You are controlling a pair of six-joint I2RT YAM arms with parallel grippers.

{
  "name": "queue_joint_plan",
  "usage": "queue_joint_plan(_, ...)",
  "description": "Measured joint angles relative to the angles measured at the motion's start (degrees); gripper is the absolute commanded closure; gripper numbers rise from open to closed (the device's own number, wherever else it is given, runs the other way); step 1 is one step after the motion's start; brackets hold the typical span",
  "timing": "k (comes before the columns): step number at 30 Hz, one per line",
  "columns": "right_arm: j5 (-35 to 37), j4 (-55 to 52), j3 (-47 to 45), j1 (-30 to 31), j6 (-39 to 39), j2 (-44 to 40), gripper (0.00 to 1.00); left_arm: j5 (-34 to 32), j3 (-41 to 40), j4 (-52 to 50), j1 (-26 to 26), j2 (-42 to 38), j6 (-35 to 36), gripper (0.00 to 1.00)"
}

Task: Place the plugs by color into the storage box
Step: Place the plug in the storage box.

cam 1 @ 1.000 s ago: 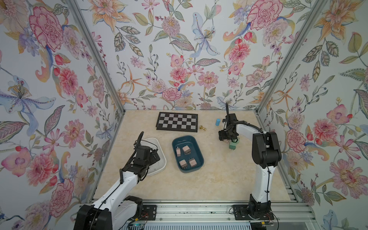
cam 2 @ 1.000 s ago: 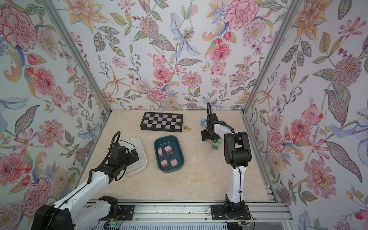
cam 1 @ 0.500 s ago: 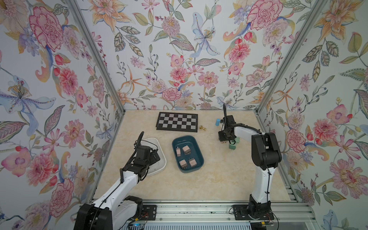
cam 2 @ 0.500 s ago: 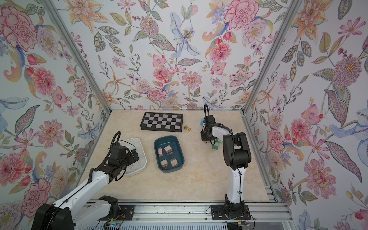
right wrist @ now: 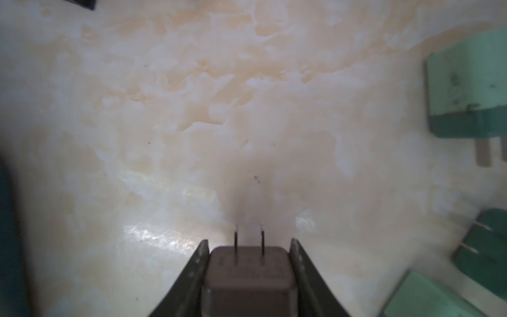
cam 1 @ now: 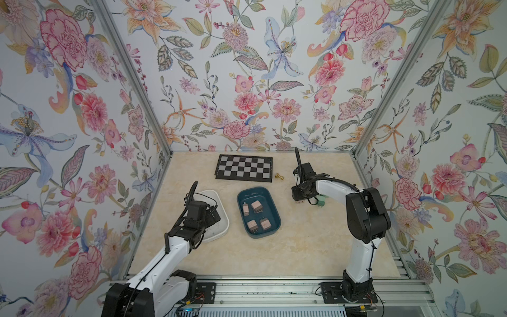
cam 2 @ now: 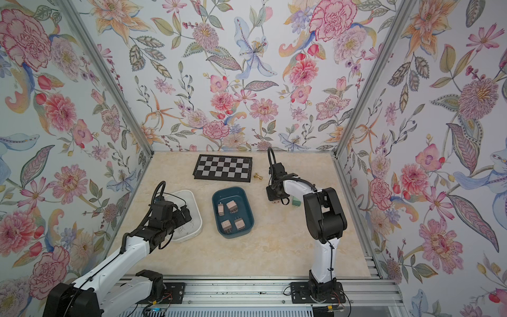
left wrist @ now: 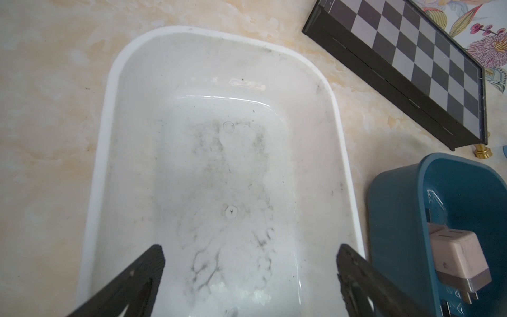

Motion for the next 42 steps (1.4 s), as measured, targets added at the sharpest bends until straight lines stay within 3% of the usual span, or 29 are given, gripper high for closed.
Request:
queue_joint_plan(7, -0.3, -0.3, 0.0, 8.3, 4.0, -6.9, 0.66, 0.0, -0.1, 0.0, 0.0, -1.9, 0.0, 0.01)
queue_joint_plan(18, 0.2, -1.4, 0.0, 24.2, 10.5, -7.5, 0.66, 0.0, -0.8, 0.0, 0.0, -2.7, 0.0, 0.01)
queue_joint_plan(42, 3.1, -1.8, -2.0, 29.5, 14.5, -2.8, 0.64, 0.0, -1.5, 0.1, 0.0, -3.5, 0.0, 0.00)
